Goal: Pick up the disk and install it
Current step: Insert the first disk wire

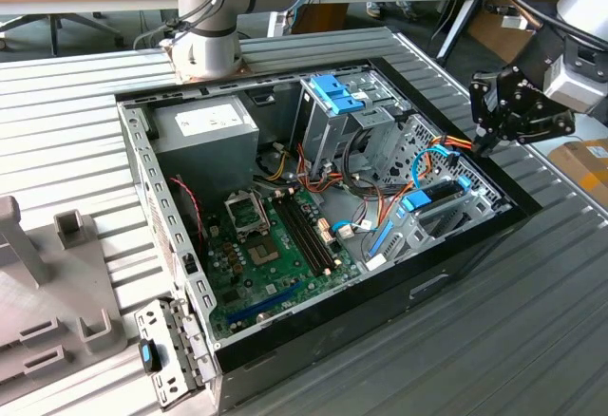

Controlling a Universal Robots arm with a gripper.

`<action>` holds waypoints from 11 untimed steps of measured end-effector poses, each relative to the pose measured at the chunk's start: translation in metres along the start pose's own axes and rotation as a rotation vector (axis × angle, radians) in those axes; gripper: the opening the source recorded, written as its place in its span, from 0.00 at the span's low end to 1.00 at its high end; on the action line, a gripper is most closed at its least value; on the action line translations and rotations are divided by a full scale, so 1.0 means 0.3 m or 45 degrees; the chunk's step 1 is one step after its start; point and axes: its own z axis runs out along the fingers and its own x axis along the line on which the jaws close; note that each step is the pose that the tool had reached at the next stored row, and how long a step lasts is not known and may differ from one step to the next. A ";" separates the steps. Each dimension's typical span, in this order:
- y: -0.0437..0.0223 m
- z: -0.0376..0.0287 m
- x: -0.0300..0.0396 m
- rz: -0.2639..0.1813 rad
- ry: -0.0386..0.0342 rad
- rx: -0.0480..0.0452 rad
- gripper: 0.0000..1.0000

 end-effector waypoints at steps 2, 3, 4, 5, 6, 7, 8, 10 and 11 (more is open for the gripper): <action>0.002 0.000 -0.002 0.011 0.0010 0.000 0.16; 0.004 0.000 -0.003 0.020 0.0019 0.001 0.16; 0.005 0.000 -0.004 0.030 0.0031 0.001 0.16; 0.007 0.000 -0.005 0.045 0.0044 0.002 0.16; 0.009 0.000 -0.006 0.054 0.0053 0.002 0.16; 0.010 -0.001 -0.007 0.059 0.0059 0.002 0.16; 0.012 -0.001 -0.009 0.064 0.0064 0.003 0.16; 0.015 0.000 -0.011 0.087 0.0087 0.004 0.16; 0.016 0.000 -0.012 0.096 0.0096 0.004 0.16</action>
